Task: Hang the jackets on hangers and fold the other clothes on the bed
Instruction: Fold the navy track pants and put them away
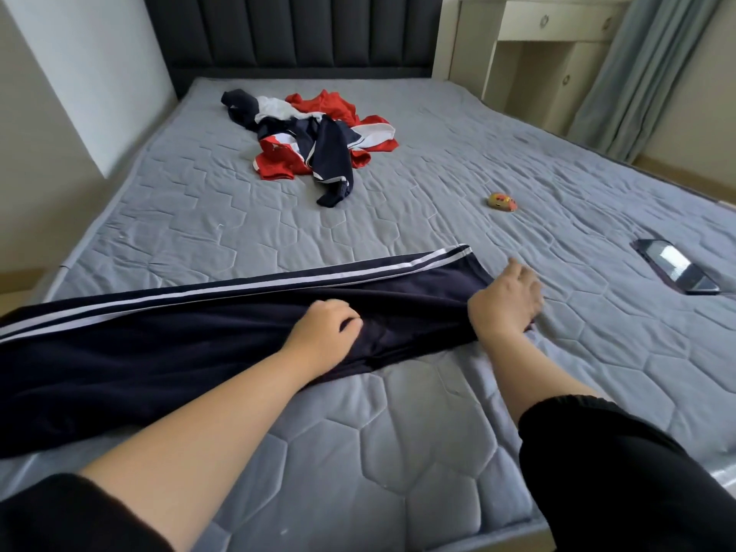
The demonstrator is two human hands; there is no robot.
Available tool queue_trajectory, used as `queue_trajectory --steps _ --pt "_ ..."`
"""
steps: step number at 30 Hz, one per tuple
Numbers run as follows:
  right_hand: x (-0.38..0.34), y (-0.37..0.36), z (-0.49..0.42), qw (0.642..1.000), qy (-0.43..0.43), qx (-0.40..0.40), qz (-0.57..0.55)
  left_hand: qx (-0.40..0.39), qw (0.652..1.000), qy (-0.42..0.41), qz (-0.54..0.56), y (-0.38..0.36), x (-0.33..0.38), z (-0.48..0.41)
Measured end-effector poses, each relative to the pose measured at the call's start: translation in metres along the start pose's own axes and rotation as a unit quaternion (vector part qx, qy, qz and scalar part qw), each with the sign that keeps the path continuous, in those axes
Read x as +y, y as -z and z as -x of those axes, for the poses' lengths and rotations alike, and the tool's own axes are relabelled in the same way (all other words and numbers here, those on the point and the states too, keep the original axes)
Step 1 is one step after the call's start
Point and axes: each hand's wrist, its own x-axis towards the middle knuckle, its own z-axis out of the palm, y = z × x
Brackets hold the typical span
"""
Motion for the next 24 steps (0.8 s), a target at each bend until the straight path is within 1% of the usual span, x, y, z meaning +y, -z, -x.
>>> queue_trajectory --steps 2,3,5,6,8,10,12,14,16,17,18,19,20,21,22,23,24 --pt "-0.018 -0.009 0.004 0.995 0.094 -0.015 -0.010 0.078 0.995 0.021 -0.058 0.010 -0.015 -0.004" --pt "-0.029 -0.016 0.006 0.990 0.136 -0.032 -0.016 0.104 0.991 0.033 -0.076 0.015 -0.023 -0.007" --pt "-0.049 -0.030 0.007 0.979 0.187 -0.079 -0.018 0.133 0.985 0.066 -0.089 0.027 -0.032 -0.017" --pt "-0.058 -0.036 0.005 0.973 0.207 -0.103 -0.008 0.131 0.983 0.091 -0.095 0.032 -0.036 -0.024" --pt "-0.073 -0.047 -0.004 0.960 0.232 -0.147 0.050 0.088 0.979 0.138 -0.122 0.039 -0.042 -0.041" --pt "-0.079 -0.055 -0.016 0.951 0.233 -0.163 0.122 0.052 0.973 0.152 -0.168 0.043 -0.047 -0.056" --pt "-0.081 -0.060 -0.024 0.960 0.208 -0.134 0.131 0.066 0.967 0.151 -0.194 0.046 -0.052 -0.069" --pt "-0.084 -0.065 -0.028 0.979 0.173 -0.072 0.075 0.079 0.961 0.181 -0.194 0.050 -0.054 -0.080" --pt "-0.086 -0.071 -0.026 0.989 0.146 -0.022 -0.004 0.109 0.958 0.204 -0.172 0.051 -0.054 -0.087" --pt "-0.087 -0.075 -0.023 0.990 0.131 -0.009 -0.057 0.133 0.958 0.203 -0.150 0.050 -0.055 -0.089" --pt "-0.089 -0.078 -0.018 0.987 0.119 -0.011 -0.105 0.153 0.962 0.192 -0.120 0.048 -0.054 -0.090" --pt "-0.088 -0.082 -0.013 0.984 0.125 -0.026 -0.129 0.155 0.969 0.172 -0.092 0.044 -0.053 -0.088" --pt "-0.087 -0.086 -0.008 0.981 0.155 -0.050 -0.103 0.139 0.978 0.139 -0.073 0.037 -0.051 -0.085" --pt "-0.085 -0.091 -0.004 0.976 0.198 -0.079 -0.035 0.104 0.987 0.101 -0.068 0.028 -0.051 -0.082" --pt "-0.080 -0.096 -0.002 0.965 0.235 -0.112 0.038 0.063 0.992 0.064 -0.089 0.018 -0.050 -0.077" --pt "-0.074 -0.098 -0.004 0.954 0.250 -0.141 0.090 0.023 0.990 0.033 -0.136 0.008 -0.048 -0.073" --pt "-0.068 -0.097 -0.008 0.949 0.243 -0.163 0.121 -0.006 0.983 0.010 -0.184 -0.001 -0.046 -0.069"
